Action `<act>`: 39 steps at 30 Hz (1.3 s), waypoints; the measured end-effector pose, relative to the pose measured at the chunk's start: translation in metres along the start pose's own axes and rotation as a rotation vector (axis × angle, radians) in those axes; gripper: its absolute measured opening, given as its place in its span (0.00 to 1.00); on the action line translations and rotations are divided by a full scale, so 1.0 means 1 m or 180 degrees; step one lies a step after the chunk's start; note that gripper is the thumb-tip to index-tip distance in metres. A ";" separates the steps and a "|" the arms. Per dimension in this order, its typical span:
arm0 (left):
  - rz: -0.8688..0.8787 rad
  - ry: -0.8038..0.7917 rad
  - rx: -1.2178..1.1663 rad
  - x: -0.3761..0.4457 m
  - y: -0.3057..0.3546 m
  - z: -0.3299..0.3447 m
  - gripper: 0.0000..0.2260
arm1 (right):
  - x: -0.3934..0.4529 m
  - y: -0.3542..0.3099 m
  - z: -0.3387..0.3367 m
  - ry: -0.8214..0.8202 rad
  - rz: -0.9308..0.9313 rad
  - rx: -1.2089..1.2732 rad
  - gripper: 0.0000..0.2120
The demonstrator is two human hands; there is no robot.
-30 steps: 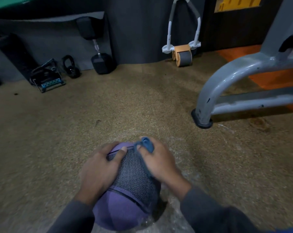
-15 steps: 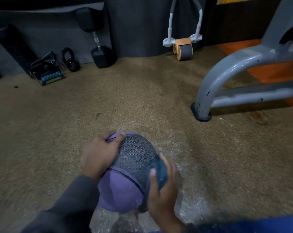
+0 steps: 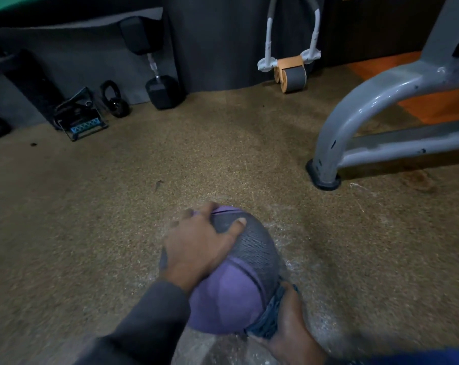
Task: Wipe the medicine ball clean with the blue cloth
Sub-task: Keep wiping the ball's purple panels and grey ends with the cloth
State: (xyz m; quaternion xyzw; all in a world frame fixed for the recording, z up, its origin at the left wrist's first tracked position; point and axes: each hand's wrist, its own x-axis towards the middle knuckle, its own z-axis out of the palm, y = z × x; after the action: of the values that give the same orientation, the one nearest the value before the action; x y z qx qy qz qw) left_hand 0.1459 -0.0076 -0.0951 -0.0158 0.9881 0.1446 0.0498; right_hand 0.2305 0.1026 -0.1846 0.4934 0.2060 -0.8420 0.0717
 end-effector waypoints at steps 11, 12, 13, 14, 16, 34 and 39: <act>0.0266 0.0282 0.0159 -0.023 0.031 0.027 0.33 | -0.002 -0.038 -0.019 -0.0090 -0.0759 -0.1028 0.17; 0.0199 0.0357 0.0046 -0.027 0.026 0.027 0.34 | -0.002 -0.037 -0.016 -0.0096 -0.0878 -0.1048 0.16; 0.0118 0.0477 -0.0108 -0.031 0.020 0.027 0.34 | 0.000 -0.036 -0.014 -0.0055 -0.1057 -0.1111 0.14; 0.0036 0.0607 -0.0268 -0.035 0.013 0.028 0.34 | 0.001 -0.033 -0.011 0.0035 -0.1278 -0.1261 0.13; -0.0056 0.0806 -0.0606 -0.047 -0.005 0.029 0.34 | 0.000 -0.030 -0.005 0.0209 -0.1983 -0.1772 0.10; -0.0336 0.0593 -0.0775 -0.019 -0.040 0.002 0.20 | -0.047 0.004 0.046 -0.0499 -0.4685 -0.4662 0.26; 0.0014 0.0727 -0.0768 -0.025 -0.039 0.005 0.18 | -0.025 -0.022 0.068 -0.0663 -0.4335 -0.4302 0.24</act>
State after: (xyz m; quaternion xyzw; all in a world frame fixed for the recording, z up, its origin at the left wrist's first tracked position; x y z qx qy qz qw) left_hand 0.1733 -0.0429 -0.1084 -0.0358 0.9628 0.2596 -0.0654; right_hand 0.1815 0.0920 -0.1285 0.0455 0.8819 -0.4462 -0.1453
